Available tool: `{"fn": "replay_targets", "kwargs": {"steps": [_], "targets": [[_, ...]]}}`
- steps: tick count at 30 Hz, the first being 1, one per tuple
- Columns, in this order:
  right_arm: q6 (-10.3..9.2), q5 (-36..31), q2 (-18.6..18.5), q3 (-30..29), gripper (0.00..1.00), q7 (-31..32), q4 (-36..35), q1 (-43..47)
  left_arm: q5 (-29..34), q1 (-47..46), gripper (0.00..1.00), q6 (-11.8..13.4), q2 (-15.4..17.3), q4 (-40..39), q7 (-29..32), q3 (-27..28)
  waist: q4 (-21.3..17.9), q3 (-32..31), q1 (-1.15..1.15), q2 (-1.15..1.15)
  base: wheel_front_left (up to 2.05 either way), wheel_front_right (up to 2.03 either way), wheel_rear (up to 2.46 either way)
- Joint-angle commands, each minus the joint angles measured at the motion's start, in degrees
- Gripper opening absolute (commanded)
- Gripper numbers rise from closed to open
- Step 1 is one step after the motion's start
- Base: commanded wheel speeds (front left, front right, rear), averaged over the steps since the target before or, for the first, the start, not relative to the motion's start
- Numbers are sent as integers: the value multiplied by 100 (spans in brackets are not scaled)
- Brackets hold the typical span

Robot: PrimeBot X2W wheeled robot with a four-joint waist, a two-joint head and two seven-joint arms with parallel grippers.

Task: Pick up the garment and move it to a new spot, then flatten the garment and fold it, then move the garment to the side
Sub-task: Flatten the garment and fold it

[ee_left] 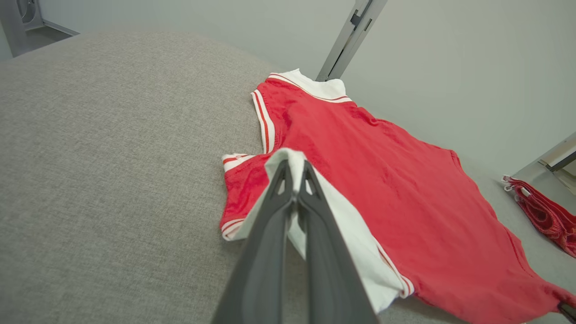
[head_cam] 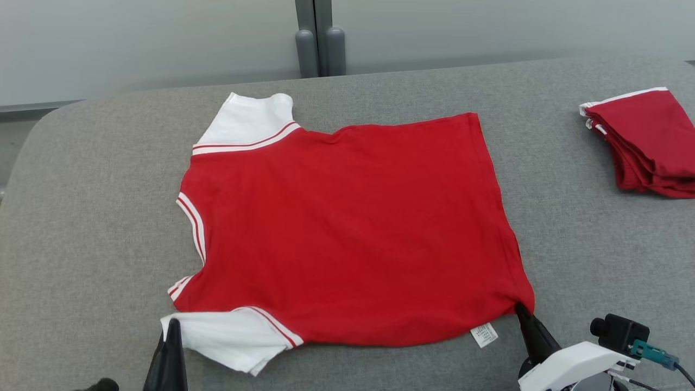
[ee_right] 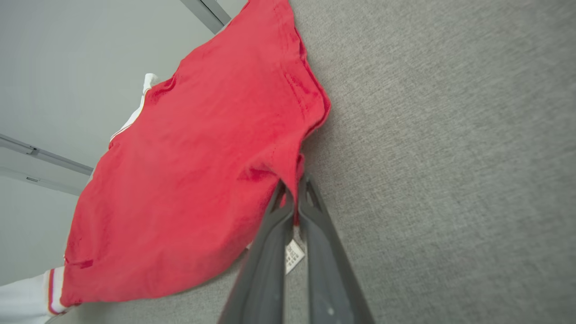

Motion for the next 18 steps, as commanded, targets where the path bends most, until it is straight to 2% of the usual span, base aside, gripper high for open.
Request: {"fn": "replay_targets", "kwargs": {"steps": [1, 10, 18], "targets": [[1, 101, 2, 11, 0, -39, 30, -110, -81, -230, 0, -50, 1, 63, -46, 10, -4, 24, 0, 0, 0, 0, 0], [1, 633, 40, 132, 0, -176, 85, -605, 5, -1557, 0, -125, 57, 750, -231, 101, -123, 286, 0, 0, 0, 0, 0], [1, 872, 61, 202, 0, -356, 361, -1260, 73, -2618, 0, -107, 10, 1824, -388, 247, -257, 633, 0, 0, 0, 0, 0]]}}
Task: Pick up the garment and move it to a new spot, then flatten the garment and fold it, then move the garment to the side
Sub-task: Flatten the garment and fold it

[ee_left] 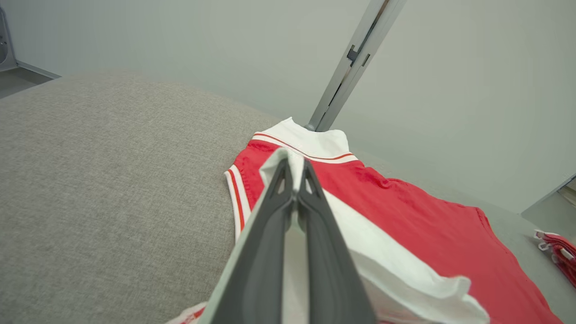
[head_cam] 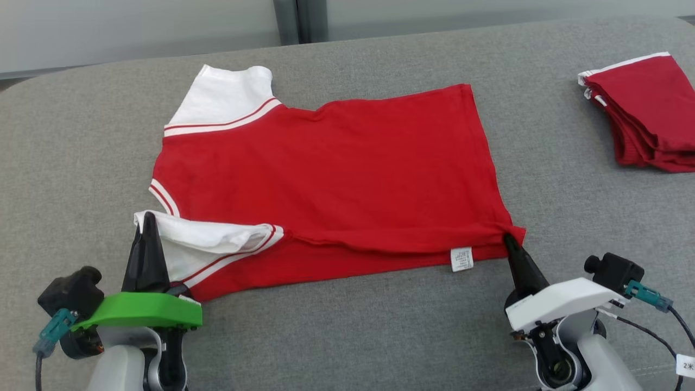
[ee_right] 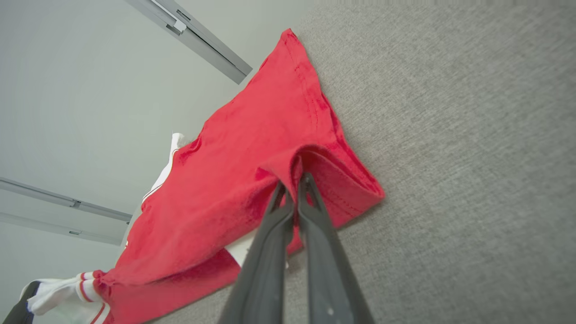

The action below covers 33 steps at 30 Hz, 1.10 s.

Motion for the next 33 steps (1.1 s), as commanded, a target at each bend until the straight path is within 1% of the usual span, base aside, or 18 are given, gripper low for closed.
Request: {"fn": "replay_targets", "kwargs": {"steps": [1, 8, 14, 15, 16, 17, 18, 23, 27, 33], "targets": [[1, 13, 5, -2, 0, -60, 95, -166, 64, -210, 0, -6, 15, 165, -50, 30, -80, 150, 0, 0, 0, 0, 0], [1, 39, 33, 97, 0, -192, 555, -737, 229, -799, 0, -100, 20, 889, -99, 126, -127, 355, 0, 0, 0, 0, 0], [1, 109, 45, 164, 0, -270, 842, -1027, 423, -1044, 0, -159, -16, 1134, -97, 192, -120, 423, 0, 0, 0, 0, 0], [1, 135, 48, 162, 23, -304, 878, -1065, 458, -1071, 0, -175, -25, 1157, -97, 202, -117, 426, 0, 0, 0, 0, 0], [1, 186, 55, 165, 58, -315, 901, -1096, 498, -1088, 25, -191, -36, 1174, -97, 223, -111, 425, 0, 0, 0, 0, 0], [1, 221, 59, 171, 90, -349, 897, -1123, 521, -1093, 44, -197, -47, 1178, -98, 239, -105, 422, 0, 0, 0, 0, 0], [1, 253, 61, 180, 100, -359, 894, -1150, 553, -1087, 100, -210, -63, 1171, -94, 254, -95, 417, 0, 0, 0, 0, 0], [1, 317, 57, 174, 100, -409, 984, -1254, 649, -929, 100, -264, -130, 1087, -94, 284, -21, 381, 0, 0, 0, 0, 0], [1, 302, 32, 151, 100, -473, 1100, -1388, 625, -754, 100, -301, -158, 874, -94, 323, 55, 350, 0, 0, 0, 0, 0], [1, 352, -28, 166, 100, -636, 997, -1487, 543, -269, 100, -335, -182, 476, -94, 454, 111, 244, 0, 0, 0, 0, 0]]}}
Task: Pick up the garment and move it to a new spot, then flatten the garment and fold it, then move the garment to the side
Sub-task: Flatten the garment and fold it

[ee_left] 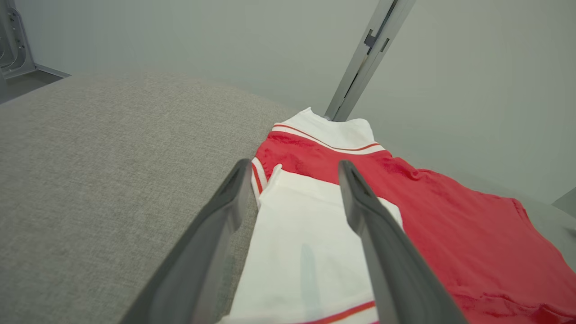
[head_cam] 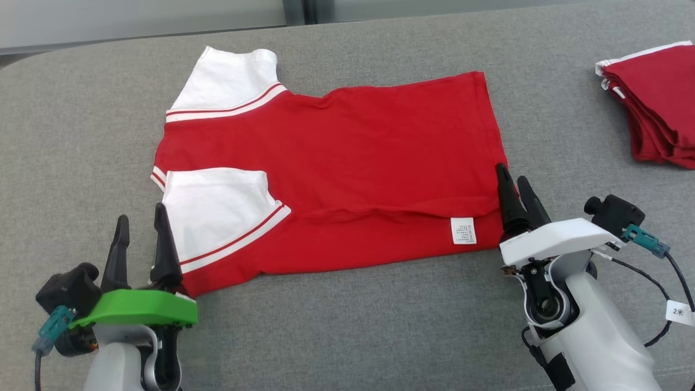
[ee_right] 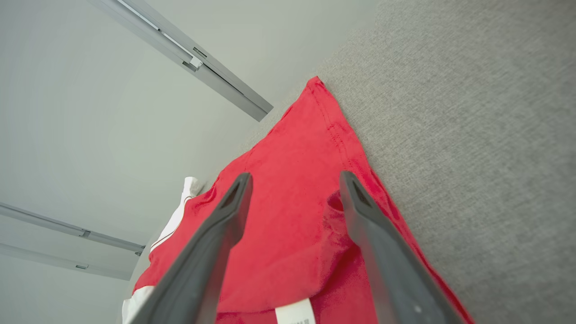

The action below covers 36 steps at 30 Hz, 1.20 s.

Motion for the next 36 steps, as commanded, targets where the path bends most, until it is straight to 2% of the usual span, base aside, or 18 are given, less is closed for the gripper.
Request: {"fn": "replay_targets", "kwargs": {"steps": [1, 6, 14, 21, 27, 28, 29, 30, 32, 36], "targets": [[1, -26, -67, -4, 100, -73, -55, -43, -83, 174, 100, -16, 12, -78, -15, 63, 16, -66, 0, 0, 0, 0, 0], [1, -511, -268, -77, 100, -260, -194, 148, -103, 607, 100, -9, 63, -225, 71, 92, 54, -226, 0, 0, 0, 0, 0], [1, -1412, -217, -419, 100, -362, -603, 650, -392, 1126, 100, 167, 137, -125, 1040, 76, 52, -386, 0, 0, 0, 0, 0], [1, -1641, -62, -536, 100, -247, -878, 902, -462, 1100, 100, 344, 168, 89, 1386, 89, -163, -328, 0, 0, 0, 0, 0], [1, -1734, 3, -605, 100, -140, -1019, 1016, -448, 967, 100, 392, 218, 278, 1472, 51, -309, -298, 0, 0, 0, 0, 0], [1, -1774, 9, -618, 100, -106, -1023, 1035, -448, 952, 90, 397, 221, 317, 1483, 42, -326, -301, 0, 0, 0, 0, 0], [1, -1816, 14, -620, 100, -101, -1023, 1050, -440, 940, 54, 386, 229, 347, 1491, 30, -338, -306, 0, 0, 0, 0, 0], [1, -1854, 24, -621, 100, -76, -1017, 1070, -433, 921, 38, 386, 232, 379, 1484, 21, -352, -313, 0, 0, 0, 0, 0], [1, -1951, 33, -605, 100, -1, -957, 1115, -407, 887, 0, 365, 236, 409, 1422, -9, -366, -330, 0, 0, 0, 0, 0], [1, -2184, 45, -565, 100, 186, -743, 1175, -344, 831, 0, 327, 271, 380, 1275, -51, -343, -371, 0, 0, 0, 0, 0]]}}
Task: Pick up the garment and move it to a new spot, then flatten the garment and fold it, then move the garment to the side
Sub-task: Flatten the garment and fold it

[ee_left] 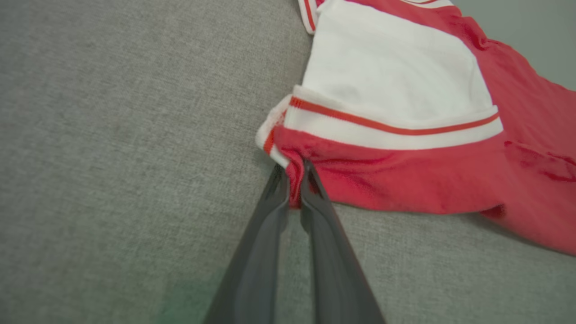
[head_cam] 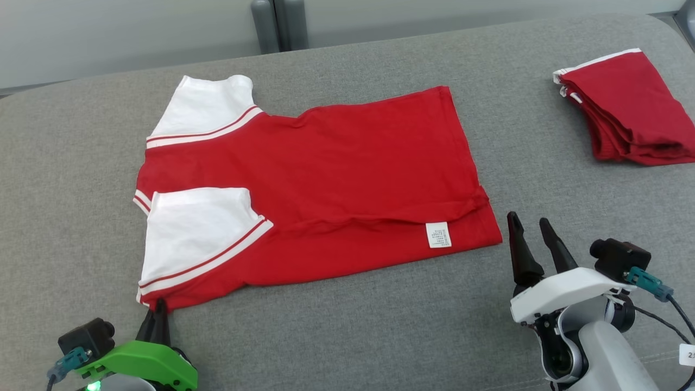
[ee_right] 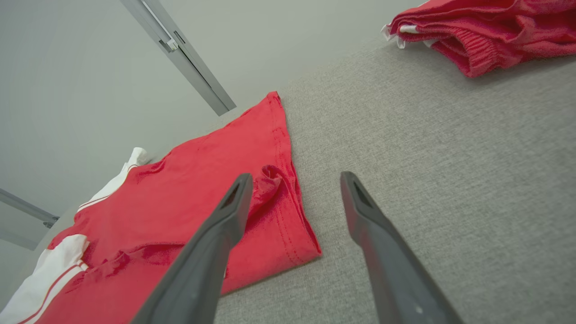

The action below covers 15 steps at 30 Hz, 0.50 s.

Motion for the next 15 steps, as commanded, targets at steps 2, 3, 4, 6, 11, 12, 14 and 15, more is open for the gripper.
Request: {"fn": "replay_targets", "kwargs": {"steps": [2, 3, 4, 6, 11, 12, 14, 15], "targets": [[1, -152, 13, 2, 100, 85, 172, 76, 116, -94, 0, -21, 73, -83, -129, -12, 60, -38, 0, 0, 0, 0, 0], [1, -209, 17, 7, 100, 95, 240, 65, 114, -89, 0, -22, 82, -114, -164, -14, 81, -47, 0, 0, 0, 0, 0], [1, -258, 23, 0, 100, 126, 332, 38, 127, -80, 0, -26, 92, -161, -190, -28, 111, -62, 0, 0, 0, 0, 0], [1, -322, 28, -14, 100, 167, 503, -36, 146, -46, 0, -19, 96, -268, -220, -53, 171, -89, 0, 0, 0, 0, 0], [1, -575, 40, -27, 100, 286, 1031, -273, 146, 80, 0, -26, 92, -543, -194, -111, 294, -127, 0, 0, 0, 0, 0], [1, -609, 41, -35, 100, 309, 1166, -342, 153, 97, 0, -26, 92, -593, -191, -127, 318, -134, 0, 0, 0, 0, 0], [1, -668, 46, -22, 100, 384, 1422, -465, 173, 122, 0, -14, 86, -674, -194, -158, 350, -147, 0, 0, 0, 0, 0], [1, -680, 47, -9, 100, 418, 1527, -523, 171, 130, 0, -13, 82, -702, -194, -170, 362, -153, 0, 0, 0, 0, 0]]}}
